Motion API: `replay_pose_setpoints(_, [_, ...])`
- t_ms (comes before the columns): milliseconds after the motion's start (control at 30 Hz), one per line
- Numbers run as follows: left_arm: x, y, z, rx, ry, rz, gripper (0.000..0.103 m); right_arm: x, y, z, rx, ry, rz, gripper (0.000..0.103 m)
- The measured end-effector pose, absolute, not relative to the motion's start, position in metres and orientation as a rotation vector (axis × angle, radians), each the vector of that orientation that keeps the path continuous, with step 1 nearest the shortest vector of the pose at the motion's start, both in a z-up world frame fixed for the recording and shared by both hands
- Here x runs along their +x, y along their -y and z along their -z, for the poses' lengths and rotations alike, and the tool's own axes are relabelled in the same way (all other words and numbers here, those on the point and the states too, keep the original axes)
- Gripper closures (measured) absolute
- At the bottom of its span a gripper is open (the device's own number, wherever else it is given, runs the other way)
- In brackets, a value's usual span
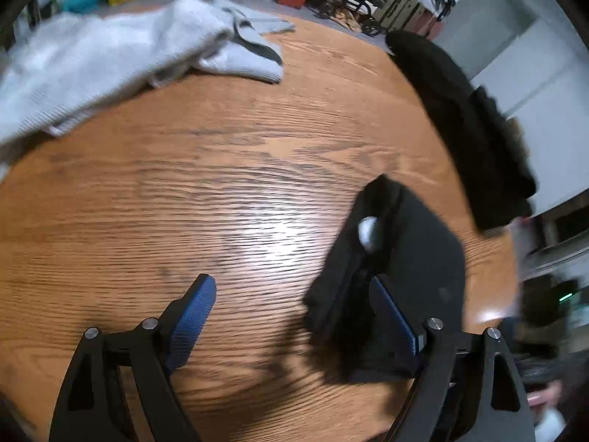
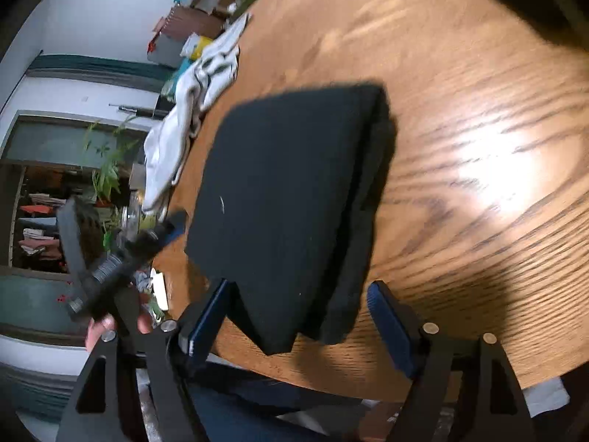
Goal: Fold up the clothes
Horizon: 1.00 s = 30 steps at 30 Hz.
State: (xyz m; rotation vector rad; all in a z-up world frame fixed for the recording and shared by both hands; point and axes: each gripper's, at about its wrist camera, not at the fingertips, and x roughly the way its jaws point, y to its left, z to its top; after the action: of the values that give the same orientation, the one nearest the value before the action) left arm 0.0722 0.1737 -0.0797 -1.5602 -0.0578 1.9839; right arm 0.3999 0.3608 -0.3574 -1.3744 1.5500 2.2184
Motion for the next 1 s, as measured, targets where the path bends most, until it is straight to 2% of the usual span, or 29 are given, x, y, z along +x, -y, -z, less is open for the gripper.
replay_pose_setpoints(100, [0.065, -0.179, 0.093, -1.620, 0.132, -1.911, 0.017, 0.393, -0.359, 0.358, -1.404, -1.511, -2.251, 0.072])
replay_pose_setpoints(200, [0.059, -0.188, 0.105, -1.671, 0.144, -1.881, 0.017, 0.391, -0.363, 0.343, -1.429, -1.348, -2.301, 0.074])
replay_pose_setpoints(267, [0.057, -0.193, 0.106, -1.652, 0.115, -1.905, 0.017, 0.392, -0.368, 0.336, -1.453, -1.287, -2.318, 0.068])
replay_pose_setpoints(333, [0.055, -0.195, 0.106, -1.640, 0.099, -1.911, 0.017, 0.394, -0.372, 0.332, -1.486, -1.298, -2.340, 0.053])
replay_pose_setpoints(400, [0.055, -0.195, 0.106, -1.619, 0.104, -1.908, 0.017, 0.398, -0.372, 0.329, -1.486, -1.318, -2.373, 0.035])
replay_pose_setpoints(500, [0.052, -0.197, 0.106, -1.572, 0.088, -1.927, 0.015, 0.405, -0.372, 0.328, -1.473, -1.339, -2.387, 0.033])
replay_pose_setpoints(733, [0.058, -0.214, 0.114, -1.614, 0.209, -1.724, 0.014, 0.413, -0.375, 0.340, -1.471, -1.416, -2.338, 0.033])
replay_pose_setpoints(1000, [0.049, -0.206, 0.129, -1.723, 0.530, -1.484, 0.014, 0.412, -0.382, 0.343, -1.471, -1.430, -2.332, 0.032])
